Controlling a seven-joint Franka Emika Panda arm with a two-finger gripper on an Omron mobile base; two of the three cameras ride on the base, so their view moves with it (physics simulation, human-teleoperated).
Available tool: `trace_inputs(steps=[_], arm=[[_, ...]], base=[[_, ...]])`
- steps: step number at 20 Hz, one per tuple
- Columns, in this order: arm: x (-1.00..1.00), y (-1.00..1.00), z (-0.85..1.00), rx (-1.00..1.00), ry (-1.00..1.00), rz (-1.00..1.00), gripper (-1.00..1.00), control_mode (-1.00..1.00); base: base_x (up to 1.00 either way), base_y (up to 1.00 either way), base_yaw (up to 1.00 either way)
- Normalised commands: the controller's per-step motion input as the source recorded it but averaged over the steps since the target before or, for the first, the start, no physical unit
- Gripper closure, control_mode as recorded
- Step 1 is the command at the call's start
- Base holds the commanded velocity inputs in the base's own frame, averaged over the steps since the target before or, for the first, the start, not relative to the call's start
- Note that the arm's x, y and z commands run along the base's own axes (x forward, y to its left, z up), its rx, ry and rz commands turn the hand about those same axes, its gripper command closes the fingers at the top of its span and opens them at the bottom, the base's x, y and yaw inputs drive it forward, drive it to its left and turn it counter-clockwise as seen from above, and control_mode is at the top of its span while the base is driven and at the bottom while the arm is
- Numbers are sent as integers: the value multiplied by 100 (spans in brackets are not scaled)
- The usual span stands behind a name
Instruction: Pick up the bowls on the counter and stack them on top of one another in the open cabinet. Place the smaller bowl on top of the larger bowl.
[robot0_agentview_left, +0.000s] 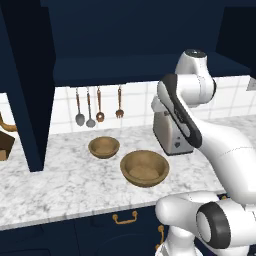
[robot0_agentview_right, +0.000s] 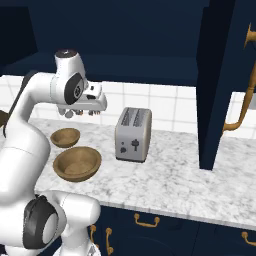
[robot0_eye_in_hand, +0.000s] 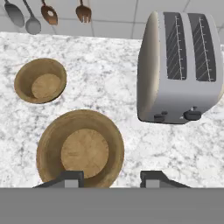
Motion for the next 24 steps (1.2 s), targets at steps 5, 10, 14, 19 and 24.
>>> trace_inputs(steps=[5, 10, 14, 19, 24], arm=[[-37, 46, -14, -12, -1, 13, -100, -100], [-35, 100, -39, -18, 0, 20, -100, -100], [-24, 100, -58, -15, 0, 27, -100, -100], [-1, 100, -52, -12, 1, 23, -100, -100], [9, 47, -23, -8, 9, 9, -100, -100]], base=[[0, 0, 0], [0, 0, 0], [0, 0, 0], [0, 0, 0], [0, 0, 0]])
